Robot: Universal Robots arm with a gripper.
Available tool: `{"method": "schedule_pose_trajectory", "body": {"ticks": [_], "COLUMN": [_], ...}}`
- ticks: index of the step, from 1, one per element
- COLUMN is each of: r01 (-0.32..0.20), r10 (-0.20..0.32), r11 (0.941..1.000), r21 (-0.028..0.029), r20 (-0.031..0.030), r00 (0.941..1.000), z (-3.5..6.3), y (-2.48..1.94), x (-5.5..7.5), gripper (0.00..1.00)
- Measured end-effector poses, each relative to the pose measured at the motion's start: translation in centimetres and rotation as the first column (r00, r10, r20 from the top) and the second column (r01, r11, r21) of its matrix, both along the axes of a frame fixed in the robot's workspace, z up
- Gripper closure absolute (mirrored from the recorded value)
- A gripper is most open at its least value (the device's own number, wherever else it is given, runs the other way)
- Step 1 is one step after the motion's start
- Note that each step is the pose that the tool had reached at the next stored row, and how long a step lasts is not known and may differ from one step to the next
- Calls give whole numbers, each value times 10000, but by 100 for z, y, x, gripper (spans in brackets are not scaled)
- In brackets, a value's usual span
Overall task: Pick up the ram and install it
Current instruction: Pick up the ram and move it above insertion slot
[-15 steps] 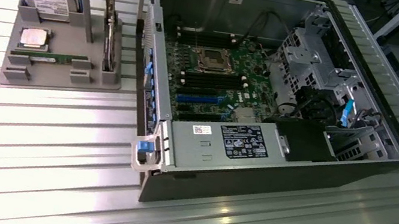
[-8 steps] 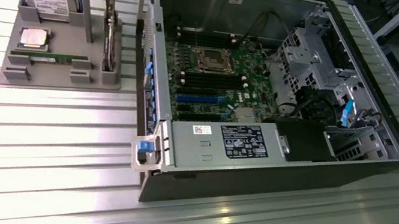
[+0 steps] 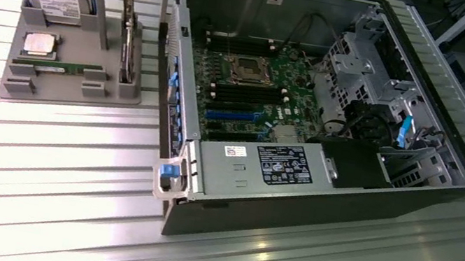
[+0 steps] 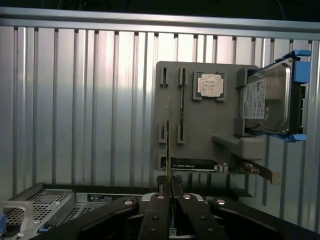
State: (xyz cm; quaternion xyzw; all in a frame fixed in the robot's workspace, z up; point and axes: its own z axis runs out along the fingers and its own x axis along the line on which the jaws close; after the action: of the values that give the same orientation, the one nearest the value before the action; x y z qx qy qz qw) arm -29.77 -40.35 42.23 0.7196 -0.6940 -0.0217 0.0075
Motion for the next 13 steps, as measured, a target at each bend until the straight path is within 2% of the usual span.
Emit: {"method": "schedule_pose_trajectory", "body": {"ticks": [7,13], "r01": [0,0], "r10": [0,0], "r11": [10000,10000], "r21": [0,0], "r20": [0,0], "r00": [10000,10000], "z": [0,0], "y": [0,0], "x": [302,506], "gripper": [88,88]}}
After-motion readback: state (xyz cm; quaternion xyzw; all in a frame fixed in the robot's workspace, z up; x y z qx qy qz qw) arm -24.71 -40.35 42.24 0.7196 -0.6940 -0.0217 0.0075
